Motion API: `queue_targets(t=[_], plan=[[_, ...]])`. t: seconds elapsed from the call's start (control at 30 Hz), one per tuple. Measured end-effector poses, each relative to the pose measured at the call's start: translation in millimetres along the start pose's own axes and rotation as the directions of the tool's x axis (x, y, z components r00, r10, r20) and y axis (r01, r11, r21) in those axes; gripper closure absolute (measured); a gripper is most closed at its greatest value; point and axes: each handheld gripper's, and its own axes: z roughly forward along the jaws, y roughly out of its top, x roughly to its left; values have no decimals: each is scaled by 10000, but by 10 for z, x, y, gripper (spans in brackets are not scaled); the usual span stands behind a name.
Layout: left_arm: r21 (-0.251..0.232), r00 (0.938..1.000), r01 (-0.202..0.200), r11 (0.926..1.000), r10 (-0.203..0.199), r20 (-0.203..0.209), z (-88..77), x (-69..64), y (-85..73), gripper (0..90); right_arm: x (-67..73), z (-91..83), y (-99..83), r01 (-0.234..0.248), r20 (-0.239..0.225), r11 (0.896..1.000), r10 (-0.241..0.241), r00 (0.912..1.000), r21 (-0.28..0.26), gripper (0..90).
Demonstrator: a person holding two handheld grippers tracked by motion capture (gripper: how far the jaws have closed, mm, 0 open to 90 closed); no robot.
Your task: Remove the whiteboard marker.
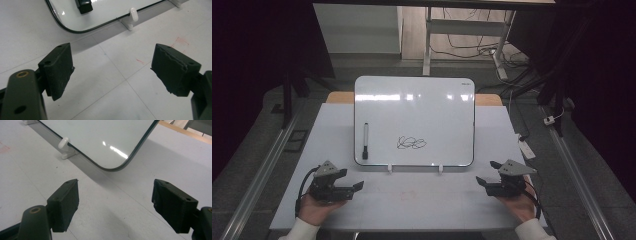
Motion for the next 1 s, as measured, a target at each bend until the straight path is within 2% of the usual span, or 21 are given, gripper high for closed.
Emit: queue_targets(t=[0.2, 0.33, 0.43, 0.57, 0.6, 0.83, 1.0], plan=[[-50, 9999, 108, 9999, -108, -34, -22, 14, 2, 211, 23, -2, -8, 53, 216, 9999, -50, 9998, -115, 224], [-156, 10000, 38, 9999, -39, -53, -37, -7, 69, 217, 33, 2, -7, 42, 257, 9997, -37, 9997, -228, 226], [-496, 10000, -38, 9988, 39, 29, -62, -40, 215, 233, 42, 6, -2, 43, 245, 9997, -37, 9997, -249, 226], [-557, 9999, -81, 9984, 77, -76, -44, -33, 326, 247, 62, 16, 3, 138, 304, 9996, -131, 9995, -237, 227], [-571, 9998, -129, 9983, 119, -164, -15, -10, 409, 250, 65, 23, 1, 167, 331, 9997, -160, 9993, -192, 227], [-680, 9968, -336, 9971, 285, -740, 104, 75, 731, 281, 85, 42, -3, 305, 463, 9995, -300, 9985, -108, 227], [-602, 9912, -350, 9976, 269, -1295, 222, 184, 925, 333, 104, 37, 10, 395, 544, 9991, -387, 9978, -148, 230]])
